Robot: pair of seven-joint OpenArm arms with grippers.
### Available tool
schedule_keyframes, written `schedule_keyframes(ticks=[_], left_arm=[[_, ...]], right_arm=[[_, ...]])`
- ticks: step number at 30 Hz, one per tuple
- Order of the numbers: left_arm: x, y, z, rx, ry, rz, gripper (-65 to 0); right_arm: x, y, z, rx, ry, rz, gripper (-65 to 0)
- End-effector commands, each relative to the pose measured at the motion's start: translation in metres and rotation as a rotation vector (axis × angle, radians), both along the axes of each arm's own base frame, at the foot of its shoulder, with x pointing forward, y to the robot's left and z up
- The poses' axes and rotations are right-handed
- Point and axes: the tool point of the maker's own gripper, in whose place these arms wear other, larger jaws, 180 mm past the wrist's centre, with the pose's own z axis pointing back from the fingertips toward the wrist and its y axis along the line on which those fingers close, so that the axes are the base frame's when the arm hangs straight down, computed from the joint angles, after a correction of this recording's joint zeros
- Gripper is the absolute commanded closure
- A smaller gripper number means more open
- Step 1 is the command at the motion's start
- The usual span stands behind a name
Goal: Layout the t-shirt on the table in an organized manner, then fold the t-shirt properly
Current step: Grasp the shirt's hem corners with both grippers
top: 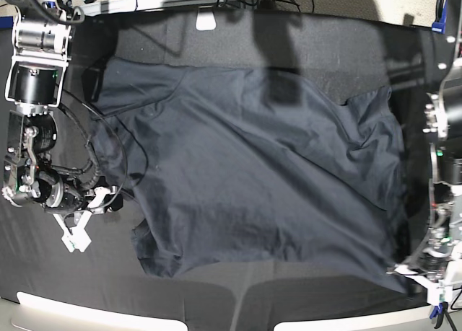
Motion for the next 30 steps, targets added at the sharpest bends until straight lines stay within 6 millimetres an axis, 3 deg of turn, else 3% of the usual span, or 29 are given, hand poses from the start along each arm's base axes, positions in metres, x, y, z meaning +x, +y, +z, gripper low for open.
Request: schedule_keyframes(ticks=[1, 3, 8, 13, 17, 20, 25, 30], left_arm=[[0.010, 0.012, 0.039, 0.008, -0.098, 0.019, -21.4], [0.008, 0.018, 0.039, 0.015, -0.093, 0.028, -28.1], [-0.002, 0.048, 0.032, 0.026, -0.019, 0.072, -28.1], [-0.016, 0.063, 0.008, -0.098, 0.121, 0.104, -27.9], [-0.022, 0.035, -0.004, -0.158, 0.148, -0.041, -27.9], [-0.031, 0.022, -0.018, -0.189, 0.149, -0.075, -27.9], [-0.052, 0.001, -0.040, -0.145, 0.160, -0.127, -27.9], [-0.071, -0.032, -0.033, -0.083, 0.119, -0.213, -27.9]], right_arm=[[0.015, -0.004, 0.024, 0.011, -0.085, -0.006, -19.3], [0.021, -0.003, 0.030, 0.022, -0.121, -0.011, -19.5], [0.044, -0.001, 0.052, -0.018, -0.204, -0.022, -30.4], [0.091, 0.011, 0.073, 0.060, -0.266, -0.095, -30.6], [0.131, 0.011, 0.083, 0.097, -0.268, -0.170, -30.6], [0.146, 0.003, 0.075, 0.055, -0.213, -0.204, -30.6], [0.150, -0.010, 0.051, 0.067, -0.112, -0.318, -30.6], [0.139, -0.009, 0.028, 0.041, -0.045, -0.323, -30.6]])
